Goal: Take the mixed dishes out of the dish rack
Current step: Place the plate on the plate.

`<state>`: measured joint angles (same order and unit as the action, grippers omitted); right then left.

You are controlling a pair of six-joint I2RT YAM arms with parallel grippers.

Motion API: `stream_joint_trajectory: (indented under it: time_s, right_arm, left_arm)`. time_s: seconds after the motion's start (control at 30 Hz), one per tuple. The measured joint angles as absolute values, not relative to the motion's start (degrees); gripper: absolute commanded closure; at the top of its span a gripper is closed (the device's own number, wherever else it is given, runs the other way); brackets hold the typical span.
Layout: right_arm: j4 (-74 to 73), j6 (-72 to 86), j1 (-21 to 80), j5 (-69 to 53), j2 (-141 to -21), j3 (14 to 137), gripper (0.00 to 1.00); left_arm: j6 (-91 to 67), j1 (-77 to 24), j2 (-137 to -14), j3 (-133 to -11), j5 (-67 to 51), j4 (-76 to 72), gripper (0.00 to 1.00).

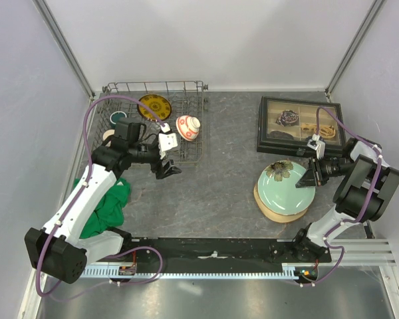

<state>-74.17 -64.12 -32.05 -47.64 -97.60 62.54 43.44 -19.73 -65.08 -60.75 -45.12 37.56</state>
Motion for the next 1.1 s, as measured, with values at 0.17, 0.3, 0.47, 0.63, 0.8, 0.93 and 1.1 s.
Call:
stream_joint_trajectory:
  time_s: [0.17, 0.3, 0.47, 0.63, 0.8, 0.93, 1.1]
  right_arm:
    - [-74.17, -64.10, -32.05, -47.46, -97.60, 62.57, 0.74]
    - [-74.72, -62.98, -32.05, -47.48, -97.60, 62.70, 0.69]
    - [-74.87, -62.06, -32.05, -47.68, -97.60, 62.76, 0.63]
    - [-74.87, -61.04, -32.05, -47.46, -97.60, 62.83, 0.58]
    - [-74.89, -59.77, -32.08, -46.50, -97.58, 62.83, 0.55]
    - [-74.83, -58.65, -32.10, -45.58, -97.56, 62.83, 0.52]
    - [-73.84, -56.82, -32.10, -43.88, -97.19, 62.81, 0.50]
  left_arm:
    - [43.46, -19.73, -65.08, -60.73, -45.12, 37.56, 0.18]
    - [43.51, -19.73, -65.08, -60.73, -45.10, 37.56, 0.18]
    - [43.77, -19.73, -65.06, -60.73, -45.10, 37.56, 0.18]
    - [43.99, -19.73, -65.04, -60.73, -45.10, 37.56, 0.18]
    - [44.05, -19.73, -64.84, -60.64, -45.08, 37.56, 0.18]
    - [44.27, -19.73, -64.60, -60.53, -45.04, 37.56, 0.18]
    - [44.56, -19.73, -64.10, -60.20, -44.97, 37.54, 0.18]
